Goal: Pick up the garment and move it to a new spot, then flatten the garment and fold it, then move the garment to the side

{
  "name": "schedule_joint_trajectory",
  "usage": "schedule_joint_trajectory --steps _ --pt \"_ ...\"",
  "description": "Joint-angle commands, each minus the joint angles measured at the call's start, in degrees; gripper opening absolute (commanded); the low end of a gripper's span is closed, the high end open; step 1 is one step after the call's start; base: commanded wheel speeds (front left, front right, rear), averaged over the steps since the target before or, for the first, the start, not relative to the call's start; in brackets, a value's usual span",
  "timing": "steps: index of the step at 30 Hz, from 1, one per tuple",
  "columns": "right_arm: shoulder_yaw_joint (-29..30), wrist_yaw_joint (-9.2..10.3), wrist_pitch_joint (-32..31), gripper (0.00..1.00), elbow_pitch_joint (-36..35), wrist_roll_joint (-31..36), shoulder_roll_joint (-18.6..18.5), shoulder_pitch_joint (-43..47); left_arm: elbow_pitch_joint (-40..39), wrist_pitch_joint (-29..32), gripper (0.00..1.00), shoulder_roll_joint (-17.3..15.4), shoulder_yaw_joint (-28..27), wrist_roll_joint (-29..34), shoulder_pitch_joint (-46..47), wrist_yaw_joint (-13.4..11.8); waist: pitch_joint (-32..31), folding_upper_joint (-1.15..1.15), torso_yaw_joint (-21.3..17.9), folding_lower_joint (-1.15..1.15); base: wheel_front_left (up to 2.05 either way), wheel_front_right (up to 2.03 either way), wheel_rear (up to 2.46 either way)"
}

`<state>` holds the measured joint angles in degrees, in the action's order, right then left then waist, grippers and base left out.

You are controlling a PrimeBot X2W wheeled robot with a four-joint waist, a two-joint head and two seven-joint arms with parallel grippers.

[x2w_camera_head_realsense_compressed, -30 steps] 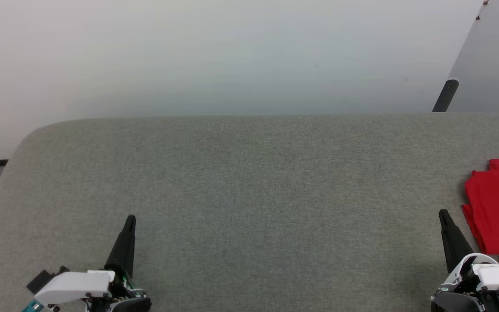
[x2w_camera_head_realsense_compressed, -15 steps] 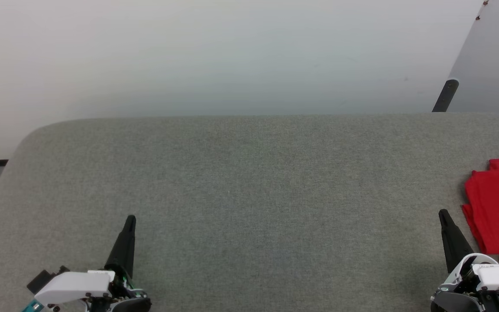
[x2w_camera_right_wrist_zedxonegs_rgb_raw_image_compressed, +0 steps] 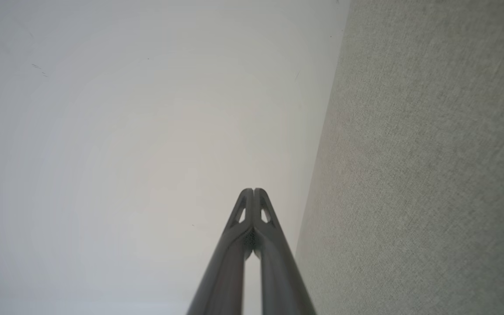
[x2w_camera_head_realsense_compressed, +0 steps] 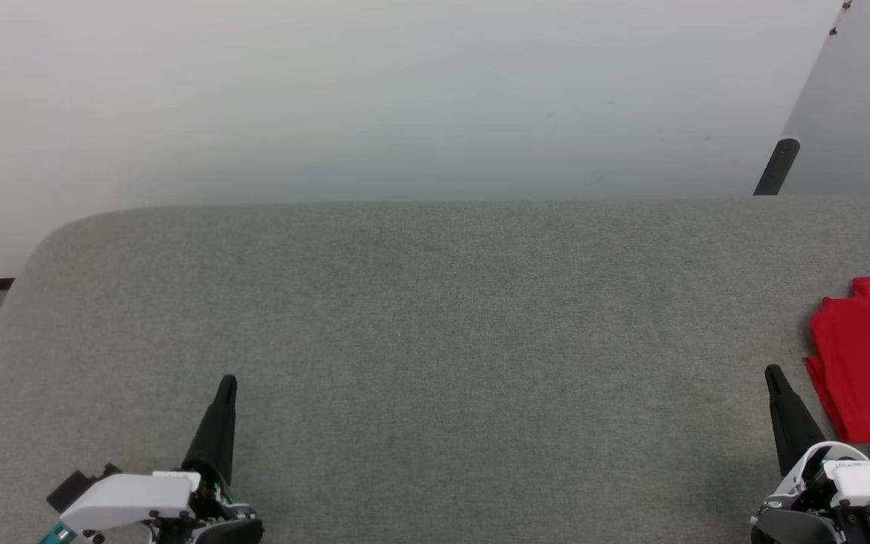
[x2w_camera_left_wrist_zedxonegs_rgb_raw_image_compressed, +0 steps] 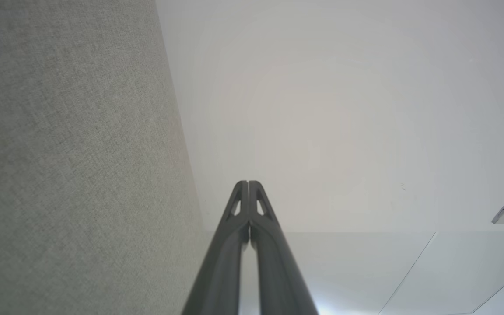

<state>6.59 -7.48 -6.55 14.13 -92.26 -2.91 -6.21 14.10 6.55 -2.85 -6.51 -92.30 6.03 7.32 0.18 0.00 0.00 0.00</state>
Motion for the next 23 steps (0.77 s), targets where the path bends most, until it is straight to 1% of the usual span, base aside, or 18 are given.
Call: schedule_joint_trajectory --steps 1,23 --pt "-0.1 -0.02 0.0 0.0 0.0 -0.3 0.2 -0.2 0.0 0.2 0.0 0.0 -0.1 -0.2 0.5 0.3 0.0 0.0 0.0 0.0 0.0 0.0 0.0" --pt "-0.1 -0.02 0.0 0.0 0.0 -0.3 0.2 -0.2 0.0 0.1 0.0 0.0 -0.1 -0.2 0.5 0.3 0.0 0.0 0.0 0.0 0.0 0.0 0.0"
